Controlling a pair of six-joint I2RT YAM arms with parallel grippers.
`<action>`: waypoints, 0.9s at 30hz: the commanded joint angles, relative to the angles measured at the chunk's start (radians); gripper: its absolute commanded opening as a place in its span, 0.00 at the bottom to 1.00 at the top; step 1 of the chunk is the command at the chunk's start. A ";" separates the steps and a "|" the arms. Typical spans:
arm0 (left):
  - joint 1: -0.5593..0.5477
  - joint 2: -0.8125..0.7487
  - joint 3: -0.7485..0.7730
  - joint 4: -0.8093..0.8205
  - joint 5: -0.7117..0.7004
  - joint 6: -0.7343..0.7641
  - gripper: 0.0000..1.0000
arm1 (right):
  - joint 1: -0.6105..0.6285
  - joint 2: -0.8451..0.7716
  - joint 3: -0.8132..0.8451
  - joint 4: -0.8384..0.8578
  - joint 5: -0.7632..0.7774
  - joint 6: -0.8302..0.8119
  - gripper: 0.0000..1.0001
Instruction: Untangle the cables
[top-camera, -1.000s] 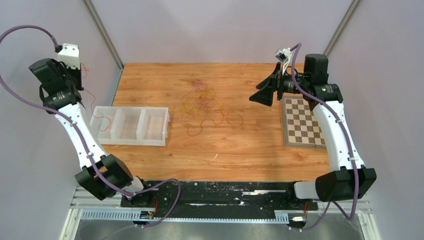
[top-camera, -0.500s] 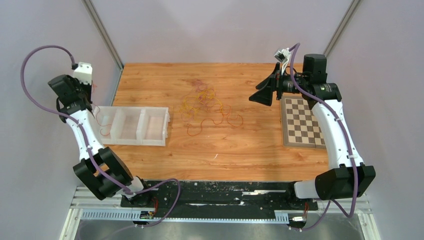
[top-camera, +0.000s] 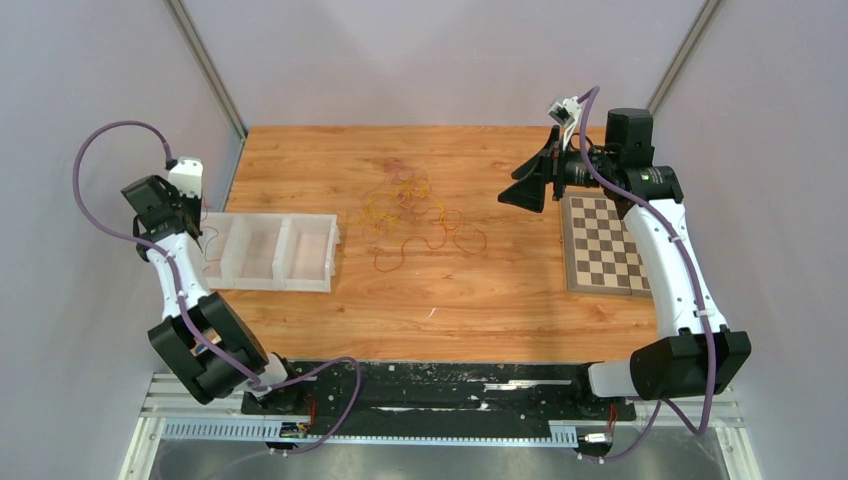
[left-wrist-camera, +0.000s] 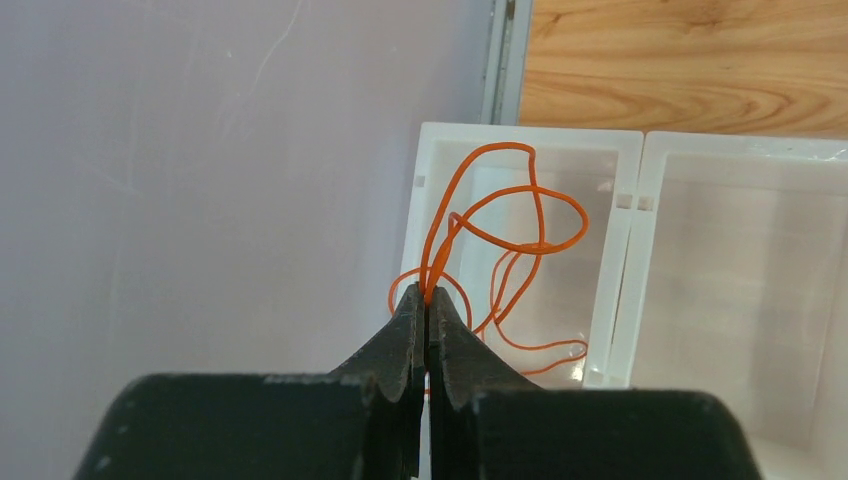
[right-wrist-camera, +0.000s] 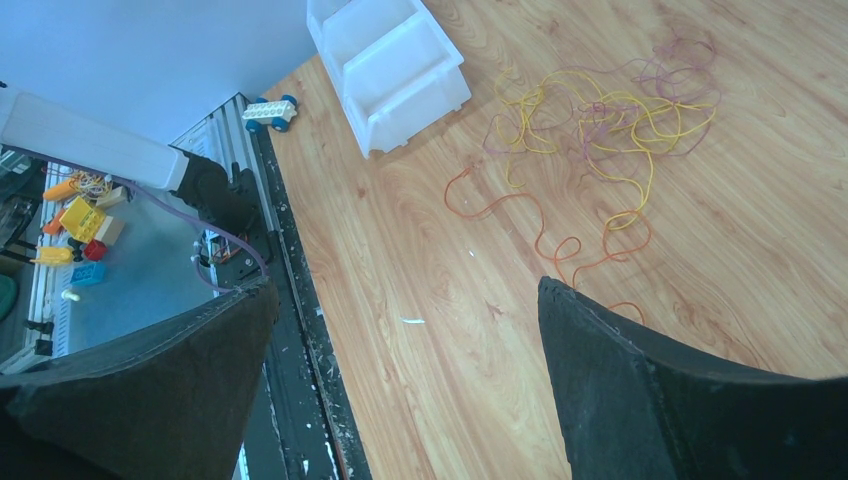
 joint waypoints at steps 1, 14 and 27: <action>0.010 0.051 -0.001 -0.003 -0.059 -0.008 0.00 | -0.002 -0.003 0.008 0.001 -0.006 -0.027 1.00; 0.009 0.039 0.073 -0.206 0.031 -0.077 0.49 | -0.002 0.005 0.008 0.000 -0.011 -0.033 1.00; -0.342 -0.047 0.268 -0.459 0.333 -0.178 0.97 | -0.002 0.043 -0.028 -0.009 0.193 -0.101 1.00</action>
